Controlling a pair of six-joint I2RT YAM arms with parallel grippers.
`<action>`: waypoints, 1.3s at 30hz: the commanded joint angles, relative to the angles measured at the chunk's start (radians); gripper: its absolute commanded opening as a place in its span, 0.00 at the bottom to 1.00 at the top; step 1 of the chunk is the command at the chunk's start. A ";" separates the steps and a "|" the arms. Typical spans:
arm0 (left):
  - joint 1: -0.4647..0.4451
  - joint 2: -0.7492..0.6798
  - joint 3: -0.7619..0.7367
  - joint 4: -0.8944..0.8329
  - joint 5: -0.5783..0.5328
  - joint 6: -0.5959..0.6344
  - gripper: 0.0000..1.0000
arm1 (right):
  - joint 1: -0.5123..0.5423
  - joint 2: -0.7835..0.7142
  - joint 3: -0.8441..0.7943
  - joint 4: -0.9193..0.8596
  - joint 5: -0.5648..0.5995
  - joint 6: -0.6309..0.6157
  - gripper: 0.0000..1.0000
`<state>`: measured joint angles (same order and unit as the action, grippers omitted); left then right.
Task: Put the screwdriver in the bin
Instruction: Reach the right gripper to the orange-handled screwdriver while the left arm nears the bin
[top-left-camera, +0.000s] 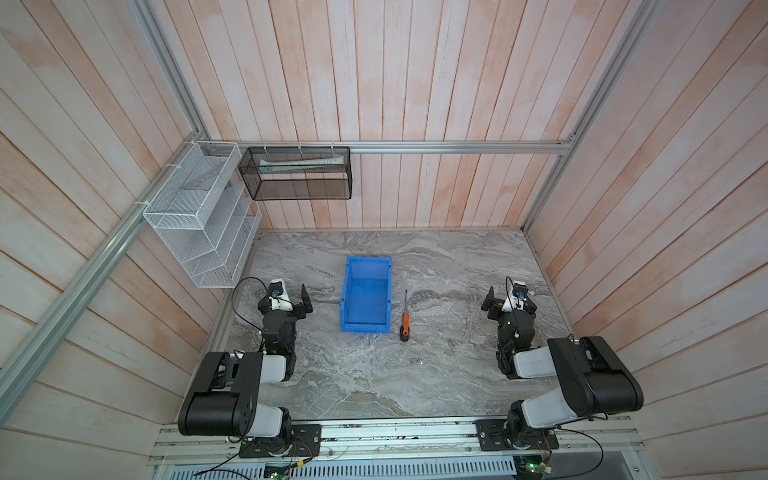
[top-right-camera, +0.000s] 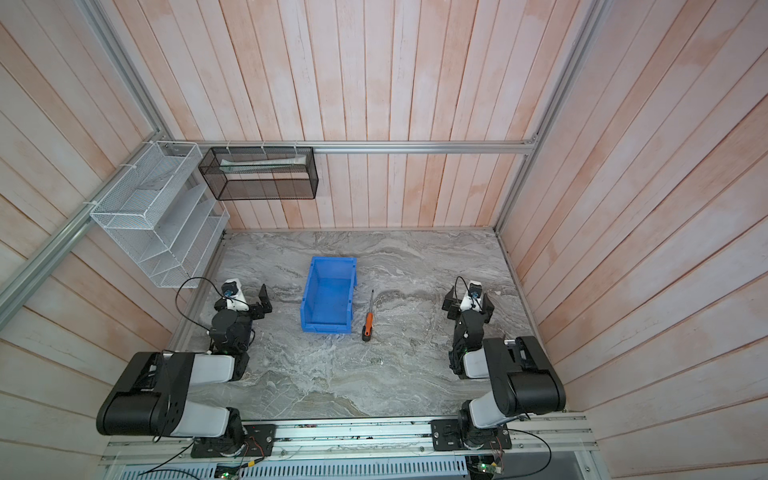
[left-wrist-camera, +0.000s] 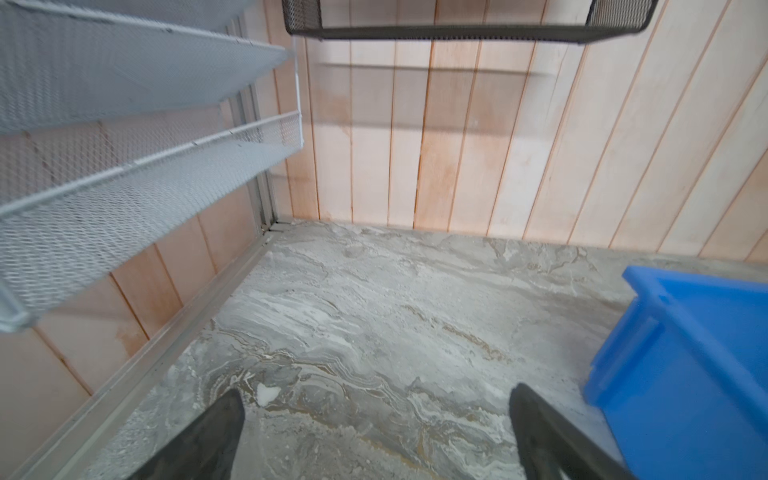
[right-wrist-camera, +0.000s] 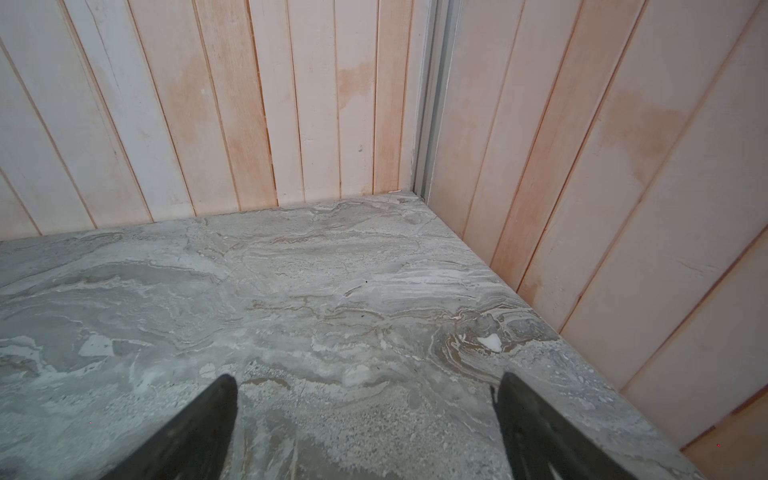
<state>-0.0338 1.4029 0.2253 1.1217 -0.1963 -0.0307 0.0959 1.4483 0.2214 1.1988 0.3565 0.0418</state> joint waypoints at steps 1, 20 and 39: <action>-0.039 -0.065 -0.017 -0.031 -0.124 0.000 1.00 | 0.010 -0.103 0.139 -0.333 0.085 0.070 0.98; -0.202 -0.528 0.352 -1.030 0.304 -0.386 1.00 | 0.119 -0.368 0.443 -1.030 -0.124 0.370 0.98; -0.568 -0.359 0.408 -1.128 0.522 -0.384 1.00 | 0.672 -0.027 0.441 -1.171 -0.154 0.620 0.90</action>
<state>-0.5938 1.0416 0.6357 -0.0036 0.3000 -0.4141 0.7555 1.3708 0.6479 0.0425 0.2146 0.6006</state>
